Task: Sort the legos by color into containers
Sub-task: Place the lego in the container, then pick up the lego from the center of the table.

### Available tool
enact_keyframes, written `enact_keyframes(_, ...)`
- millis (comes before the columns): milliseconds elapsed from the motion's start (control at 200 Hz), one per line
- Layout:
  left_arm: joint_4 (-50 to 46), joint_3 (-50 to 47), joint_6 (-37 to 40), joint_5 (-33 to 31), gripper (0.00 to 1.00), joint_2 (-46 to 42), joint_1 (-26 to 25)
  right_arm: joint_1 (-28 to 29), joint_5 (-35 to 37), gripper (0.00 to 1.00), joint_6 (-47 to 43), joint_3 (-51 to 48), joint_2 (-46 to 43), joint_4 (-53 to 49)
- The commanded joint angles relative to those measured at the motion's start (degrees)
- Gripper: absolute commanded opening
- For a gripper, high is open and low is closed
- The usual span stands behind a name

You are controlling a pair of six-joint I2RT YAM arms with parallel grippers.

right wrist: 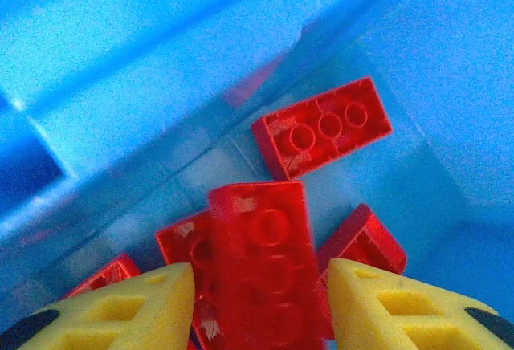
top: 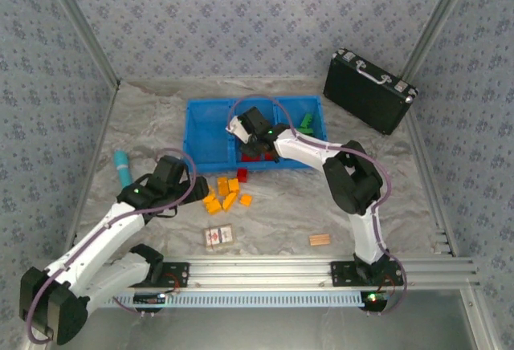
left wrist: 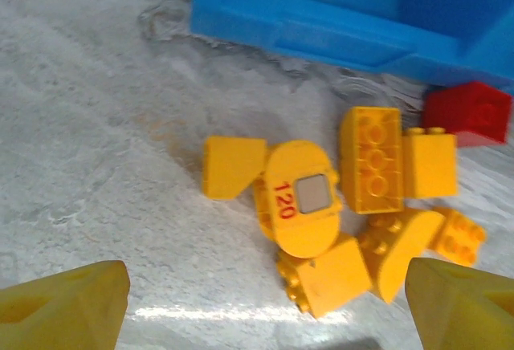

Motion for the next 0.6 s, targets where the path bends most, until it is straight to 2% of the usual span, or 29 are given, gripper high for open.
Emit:
enact_keyframes(0, 3.55, -2.28, -5.93, -4.63, 0.89, 0.19, -0.3, 0.2, -1.3, 0.68, -0.61, 1.21, -1.5, 2.5)
enact_keyframes(20, 4.16, -2.65, -6.25, -4.34, 0.89, 0.44, -0.3, 0.13, -1.57, 0.78, -0.63, 1.37, -1.65, 2.14)
enact_keyframes(25, 4.27, -2.74, -6.32, -4.23, 0.89, 0.53, -0.3, 0.09, -1.67, 0.88, -0.66, 1.39, -1.69, 2.05)
enact_keyframes(30, 4.46, -2.79, -6.36, -4.18, 0.89, 0.61, -0.3, 0.12, -1.76, 0.93, -0.72, 1.39, -1.75, 1.92)
enact_keyframes(50, 4.89, -3.05, -6.67, -3.77, 0.88, 1.03, -0.3, 0.06, -1.97, 0.99, -0.75, 1.48, -1.88, 1.54)
enact_keyframes(330, 6.57, -0.8, -8.17, -3.77, 0.84, 7.79, -4.14, -0.42, 0.68, 0.99, 0.26, 0.43, -8.81, 0.87)
enact_keyframes(420, 7.8, -0.13, -9.3, -4.23, 0.82, 10.29, -5.88, -0.87, -2.25, 0.99, -1.28, 0.15, -13.07, 0.58)
enact_keyframes(595, 10.7, 0.84, -11.08, -4.8, 0.81, 15.89, -8.56, -1.26, 2.09, 0.99, 1.04, -5.45, -22.27, 10.13)
